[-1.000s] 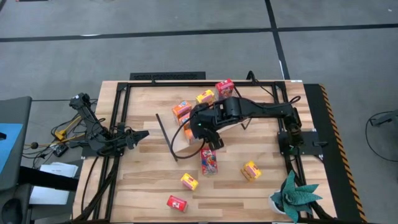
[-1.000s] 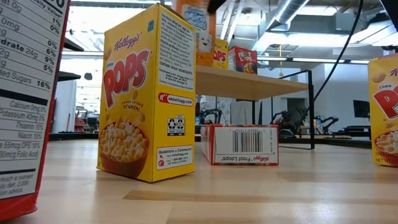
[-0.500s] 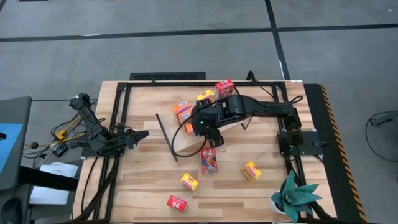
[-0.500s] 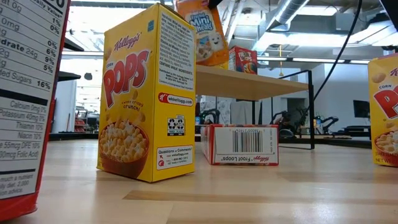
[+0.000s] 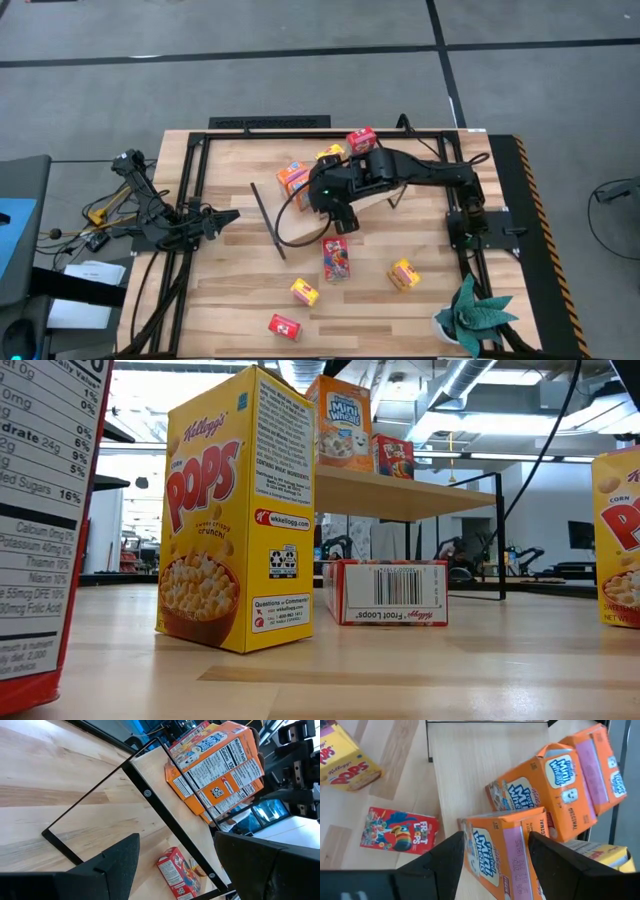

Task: Stack cereal on shelf
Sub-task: Put the orange cereal box on the shelf aligned with the other orange cereal box

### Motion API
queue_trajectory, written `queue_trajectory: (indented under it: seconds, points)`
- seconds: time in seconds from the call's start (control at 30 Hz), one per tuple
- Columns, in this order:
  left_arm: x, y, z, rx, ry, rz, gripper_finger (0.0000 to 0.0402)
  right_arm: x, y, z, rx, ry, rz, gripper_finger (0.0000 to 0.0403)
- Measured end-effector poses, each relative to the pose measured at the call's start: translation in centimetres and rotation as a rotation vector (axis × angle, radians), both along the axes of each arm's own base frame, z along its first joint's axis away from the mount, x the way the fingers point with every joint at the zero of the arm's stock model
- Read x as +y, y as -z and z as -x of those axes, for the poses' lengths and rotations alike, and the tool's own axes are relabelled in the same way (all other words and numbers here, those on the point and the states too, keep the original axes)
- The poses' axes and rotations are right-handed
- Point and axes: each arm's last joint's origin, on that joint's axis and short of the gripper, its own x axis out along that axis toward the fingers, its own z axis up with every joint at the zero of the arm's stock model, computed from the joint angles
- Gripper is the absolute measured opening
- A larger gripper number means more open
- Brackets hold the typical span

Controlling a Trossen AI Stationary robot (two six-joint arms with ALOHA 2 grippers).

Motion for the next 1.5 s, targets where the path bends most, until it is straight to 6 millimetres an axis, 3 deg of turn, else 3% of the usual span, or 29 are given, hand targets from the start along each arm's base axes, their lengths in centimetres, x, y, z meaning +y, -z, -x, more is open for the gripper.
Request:
queue_trajectory:
  seconds: [0.27,0.43,0.67,0.93,1.17,1.5]
  points:
    - [0.0,0.0,0.0,0.000,0.000,0.000,0.0249,-0.1,-3.2,2.8,-0.103,0.066,-0.049,0.0234]
    - [0.0,0.0,0.0,0.000,0.000,0.001,0.0249,-0.9,-4.5,5.4,-0.077,0.186,-0.105,0.0193]
    - [0.0,0.0,0.0,0.002,-0.001,-0.004,0.0249,-2.2,-1.5,5.8,0.046,0.208,-0.103,0.0096]
    - [0.0,0.0,0.0,0.000,-0.017,-0.001,0.0249,-3.5,2.1,6.8,-0.100,0.209,-0.167,0.0033]
    - [0.1,0.0,0.0,-0.001,-0.019,0.000,0.0249,-3.6,5.1,6.0,-0.128,0.191,-0.208,0.0019]
    - [0.1,0.0,0.0,-0.001,-0.019,0.000,0.0249,-3.2,7.6,2.6,-0.150,0.154,-0.240,0.0044]
